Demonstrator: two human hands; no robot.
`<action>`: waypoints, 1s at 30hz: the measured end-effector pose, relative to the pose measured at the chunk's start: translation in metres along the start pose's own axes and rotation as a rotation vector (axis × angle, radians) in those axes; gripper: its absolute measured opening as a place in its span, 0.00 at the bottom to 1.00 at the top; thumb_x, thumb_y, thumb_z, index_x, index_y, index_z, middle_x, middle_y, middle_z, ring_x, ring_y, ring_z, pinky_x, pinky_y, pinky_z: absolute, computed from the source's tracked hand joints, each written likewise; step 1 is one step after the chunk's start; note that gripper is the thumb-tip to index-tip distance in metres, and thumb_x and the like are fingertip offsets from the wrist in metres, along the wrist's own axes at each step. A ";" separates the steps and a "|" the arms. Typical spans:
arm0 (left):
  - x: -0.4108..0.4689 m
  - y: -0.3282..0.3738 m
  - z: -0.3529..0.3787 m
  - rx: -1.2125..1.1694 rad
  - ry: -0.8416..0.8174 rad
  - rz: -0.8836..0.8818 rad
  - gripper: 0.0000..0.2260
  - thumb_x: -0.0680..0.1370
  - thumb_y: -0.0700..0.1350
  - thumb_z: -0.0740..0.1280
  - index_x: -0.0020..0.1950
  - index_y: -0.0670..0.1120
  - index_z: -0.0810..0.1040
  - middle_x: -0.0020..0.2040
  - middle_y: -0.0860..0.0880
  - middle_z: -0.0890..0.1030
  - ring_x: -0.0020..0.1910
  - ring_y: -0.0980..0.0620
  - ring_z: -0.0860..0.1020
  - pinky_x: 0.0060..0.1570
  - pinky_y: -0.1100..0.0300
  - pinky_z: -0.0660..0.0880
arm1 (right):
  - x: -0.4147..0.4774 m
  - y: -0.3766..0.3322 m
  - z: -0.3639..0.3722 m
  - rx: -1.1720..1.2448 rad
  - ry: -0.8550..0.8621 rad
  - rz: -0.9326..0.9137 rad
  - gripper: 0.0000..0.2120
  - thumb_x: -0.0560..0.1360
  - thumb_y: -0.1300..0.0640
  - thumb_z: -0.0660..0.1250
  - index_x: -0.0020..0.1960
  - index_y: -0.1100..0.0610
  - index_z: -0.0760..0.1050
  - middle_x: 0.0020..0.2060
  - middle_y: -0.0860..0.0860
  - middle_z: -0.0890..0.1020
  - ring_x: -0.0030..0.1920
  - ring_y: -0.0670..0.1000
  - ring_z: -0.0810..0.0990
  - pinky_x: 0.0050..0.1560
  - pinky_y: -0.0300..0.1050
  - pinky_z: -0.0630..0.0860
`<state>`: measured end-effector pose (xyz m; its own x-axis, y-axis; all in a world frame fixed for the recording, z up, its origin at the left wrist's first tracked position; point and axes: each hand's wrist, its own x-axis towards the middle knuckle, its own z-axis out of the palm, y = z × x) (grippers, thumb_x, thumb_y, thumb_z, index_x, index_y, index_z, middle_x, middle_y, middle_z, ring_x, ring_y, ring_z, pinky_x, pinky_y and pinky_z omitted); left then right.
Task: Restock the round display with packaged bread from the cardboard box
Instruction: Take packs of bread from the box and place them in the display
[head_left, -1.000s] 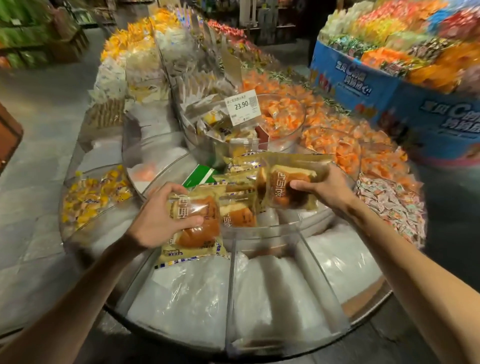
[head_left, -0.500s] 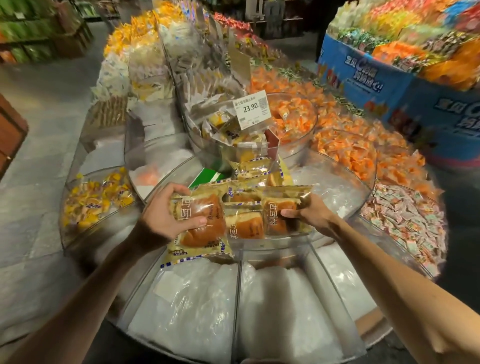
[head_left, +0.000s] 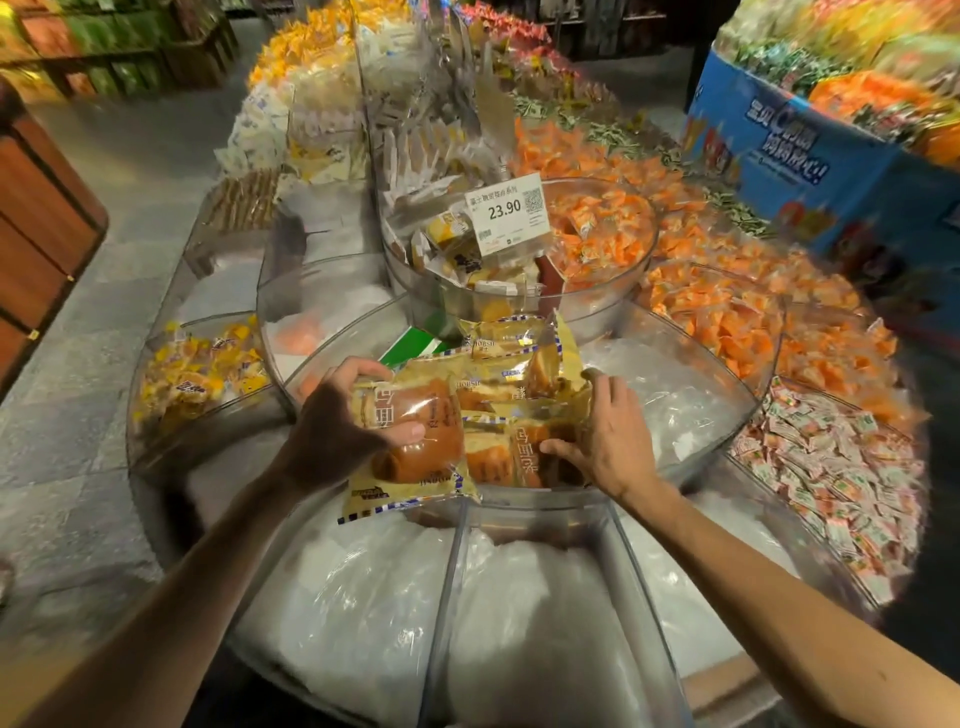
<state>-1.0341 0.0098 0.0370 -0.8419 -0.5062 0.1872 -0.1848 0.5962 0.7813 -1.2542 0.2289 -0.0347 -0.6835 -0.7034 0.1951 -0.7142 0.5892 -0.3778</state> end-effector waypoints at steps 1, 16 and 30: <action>0.001 0.000 0.000 0.005 0.005 0.004 0.36 0.60 0.63 0.77 0.60 0.47 0.70 0.51 0.54 0.77 0.44 0.58 0.81 0.34 0.68 0.78 | -0.001 0.004 0.000 -0.027 -0.052 -0.049 0.40 0.65 0.42 0.79 0.69 0.58 0.68 0.59 0.57 0.72 0.57 0.58 0.73 0.54 0.54 0.76; 0.024 -0.013 0.003 -0.019 0.038 -0.001 0.29 0.64 0.53 0.82 0.58 0.44 0.74 0.50 0.53 0.79 0.48 0.67 0.78 0.48 0.74 0.72 | -0.005 0.003 -0.010 -0.427 -0.416 -0.063 0.30 0.74 0.34 0.65 0.72 0.46 0.68 0.68 0.53 0.67 0.67 0.56 0.64 0.65 0.54 0.66; 0.041 0.015 0.037 -0.438 -0.062 -0.350 0.46 0.57 0.53 0.81 0.72 0.58 0.64 0.74 0.47 0.67 0.65 0.45 0.74 0.62 0.43 0.74 | -0.003 -0.069 -0.019 0.918 -0.194 0.404 0.11 0.76 0.54 0.73 0.55 0.55 0.74 0.45 0.49 0.83 0.41 0.45 0.83 0.40 0.37 0.78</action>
<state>-1.0901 0.0217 0.0343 -0.7989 -0.5816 -0.1531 -0.2422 0.0781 0.9671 -1.2057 0.1972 0.0080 -0.7535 -0.6196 -0.2199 0.0114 0.3220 -0.9467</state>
